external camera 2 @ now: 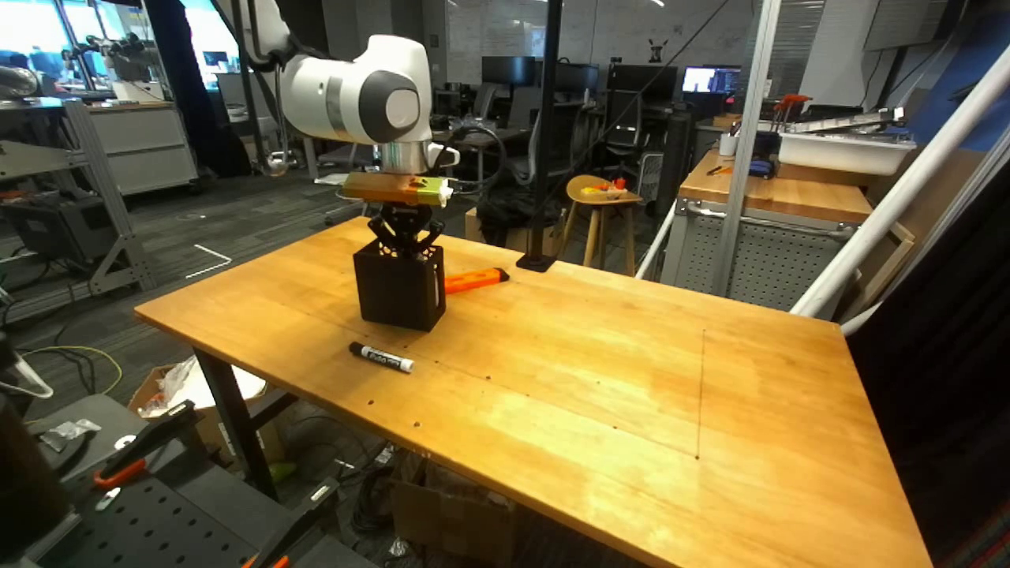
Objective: Put the towel in the black box
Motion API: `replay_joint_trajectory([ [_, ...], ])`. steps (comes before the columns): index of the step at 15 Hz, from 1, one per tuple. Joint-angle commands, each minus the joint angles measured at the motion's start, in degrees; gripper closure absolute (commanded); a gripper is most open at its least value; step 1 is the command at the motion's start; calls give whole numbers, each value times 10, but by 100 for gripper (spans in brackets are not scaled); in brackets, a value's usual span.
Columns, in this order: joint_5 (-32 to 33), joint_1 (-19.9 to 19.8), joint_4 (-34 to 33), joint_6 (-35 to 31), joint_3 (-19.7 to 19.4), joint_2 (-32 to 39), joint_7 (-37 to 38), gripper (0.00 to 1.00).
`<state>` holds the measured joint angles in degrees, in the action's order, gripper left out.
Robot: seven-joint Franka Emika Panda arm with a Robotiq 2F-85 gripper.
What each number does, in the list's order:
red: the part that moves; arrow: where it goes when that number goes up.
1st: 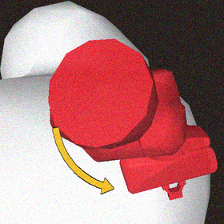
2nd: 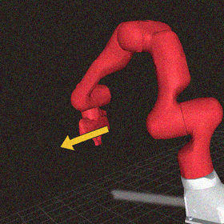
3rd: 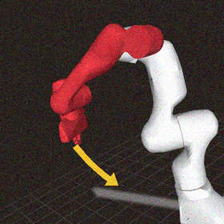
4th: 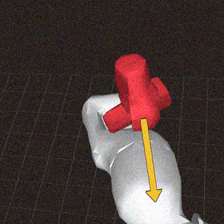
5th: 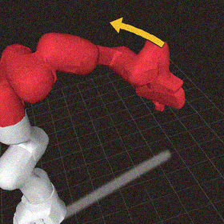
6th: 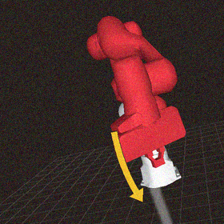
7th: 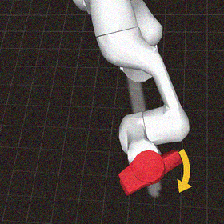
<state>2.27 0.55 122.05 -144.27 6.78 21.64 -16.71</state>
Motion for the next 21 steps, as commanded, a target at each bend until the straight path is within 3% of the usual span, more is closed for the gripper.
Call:
replay_joint_trajectory([
  [1, 6, 4, 50, 9, -13, -63, 27, 100],
  [8, 12, 7, 77, 12, -36, -144, 90, 100],
  [12, 53, 13, 68, 27, -46, -189, 146, 100],
  [13, 71, 14, 68, 30, -47, -201, 170, 95],
  [14, 44, 7, 60, 17, -42, -167, 130, 72],
  [15, 47, 7, 60, 21, -42, -175, 135, 95],
  [16, 47, 7, 61, 21, -42, -174, 135, 94],
  [19, 47, 8, 61, 21, -43, -164, 135, 73],
  [21, 47, 8, 61, 21, -43, -162, 135, 72],
])
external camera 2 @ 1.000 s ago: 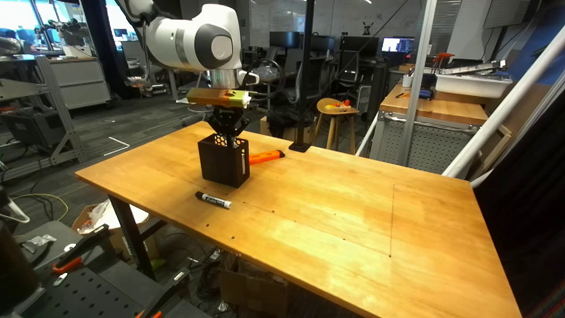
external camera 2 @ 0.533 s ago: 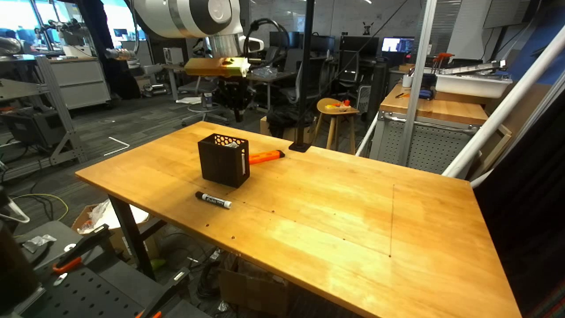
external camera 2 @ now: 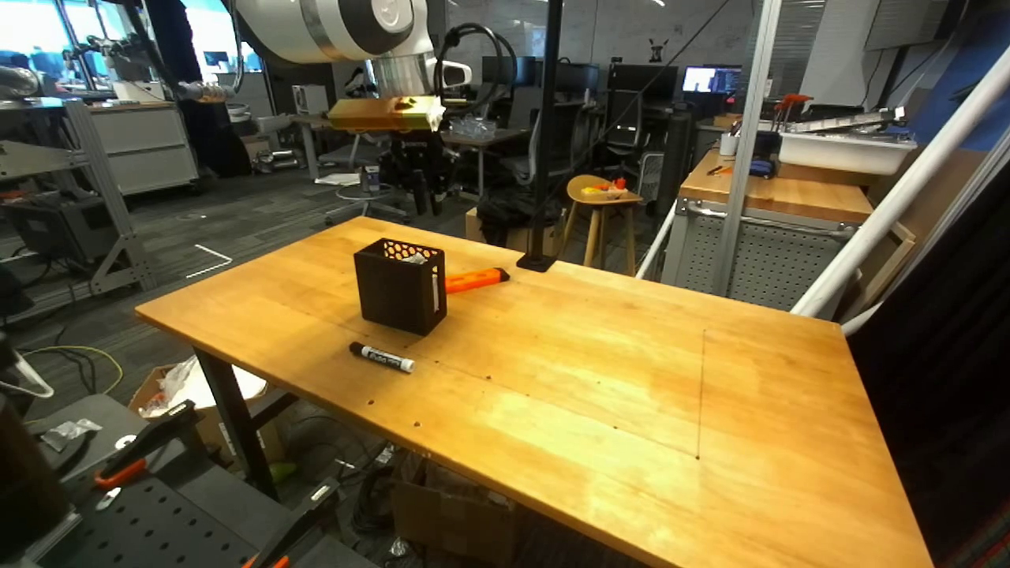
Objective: Put the towel in the black box
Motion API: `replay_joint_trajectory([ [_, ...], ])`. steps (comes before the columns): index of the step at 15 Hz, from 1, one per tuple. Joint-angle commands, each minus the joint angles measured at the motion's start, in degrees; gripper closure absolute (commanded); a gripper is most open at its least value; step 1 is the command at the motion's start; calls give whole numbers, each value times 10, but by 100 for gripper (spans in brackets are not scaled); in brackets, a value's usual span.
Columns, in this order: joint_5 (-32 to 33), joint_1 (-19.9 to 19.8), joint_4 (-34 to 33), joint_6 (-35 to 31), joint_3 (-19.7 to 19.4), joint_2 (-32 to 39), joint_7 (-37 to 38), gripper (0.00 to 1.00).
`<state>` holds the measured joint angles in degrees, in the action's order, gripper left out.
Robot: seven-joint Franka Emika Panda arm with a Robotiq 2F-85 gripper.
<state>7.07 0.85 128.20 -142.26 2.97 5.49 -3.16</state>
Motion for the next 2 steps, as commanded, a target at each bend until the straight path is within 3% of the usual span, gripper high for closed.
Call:
replay_joint_trajectory([
  [1, -1, 5, -1, 1, -5, 0, -1, 72],
  [2, -1, 5, -1, 1, -5, 0, -1, 72],
])
